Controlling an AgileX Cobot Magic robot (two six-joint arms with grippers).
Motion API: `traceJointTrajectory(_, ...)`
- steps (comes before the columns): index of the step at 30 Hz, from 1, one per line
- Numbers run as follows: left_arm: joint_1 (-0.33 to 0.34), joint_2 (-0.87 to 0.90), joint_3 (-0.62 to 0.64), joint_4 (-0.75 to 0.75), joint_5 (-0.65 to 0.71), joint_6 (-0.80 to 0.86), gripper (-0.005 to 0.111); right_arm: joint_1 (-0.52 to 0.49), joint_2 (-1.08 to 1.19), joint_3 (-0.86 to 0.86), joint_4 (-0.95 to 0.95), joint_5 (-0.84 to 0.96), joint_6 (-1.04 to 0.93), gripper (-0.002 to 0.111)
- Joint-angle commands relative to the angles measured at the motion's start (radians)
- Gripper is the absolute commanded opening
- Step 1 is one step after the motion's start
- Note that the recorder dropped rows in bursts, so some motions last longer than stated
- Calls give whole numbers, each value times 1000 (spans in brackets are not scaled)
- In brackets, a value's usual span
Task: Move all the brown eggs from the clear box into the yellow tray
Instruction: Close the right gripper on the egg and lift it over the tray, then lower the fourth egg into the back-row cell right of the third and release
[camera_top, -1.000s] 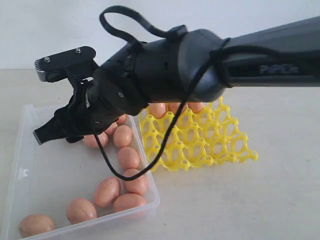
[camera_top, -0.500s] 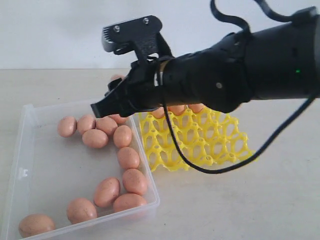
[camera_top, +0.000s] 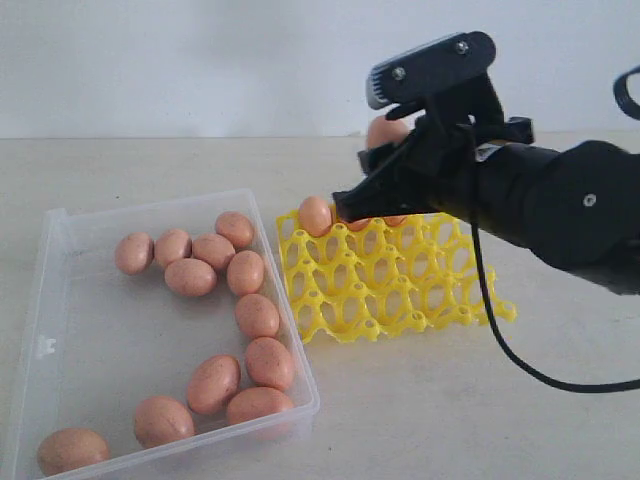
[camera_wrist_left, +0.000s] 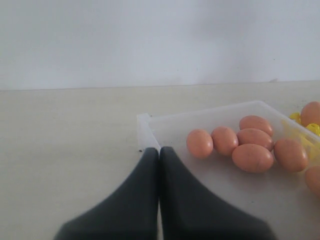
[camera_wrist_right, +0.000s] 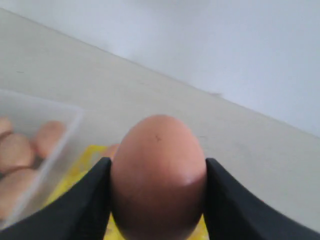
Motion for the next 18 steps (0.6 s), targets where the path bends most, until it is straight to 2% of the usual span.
traceJointTrajectory(1,-5,-3,-3,-5,-1,1,-4,-7,-14,30,396,-321,-398,0)
traceJointTrajectory(3,-5,-3,-3,-5,-1,1,-4,-12,-12,30,398,-317,-440,0)
traceJointTrajectory(6,-5,-3,-3,-5,-1,1,-4,-14,9,28,338,-201,-440,0)
traceJointTrajectory(11,-5,-3,-3,-5,-1,1,-4,-14,102,10,314,-170,-337,0)
traceJointTrajectory(14,-5,-3,-3,-5,-1,1,-4,-14,150,-4,235,-173,-267,0)
traceJointTrajectory(18,-5,-3,-3,-5,-1,1,-4,-32,181,-40,156,-194,-84,0)
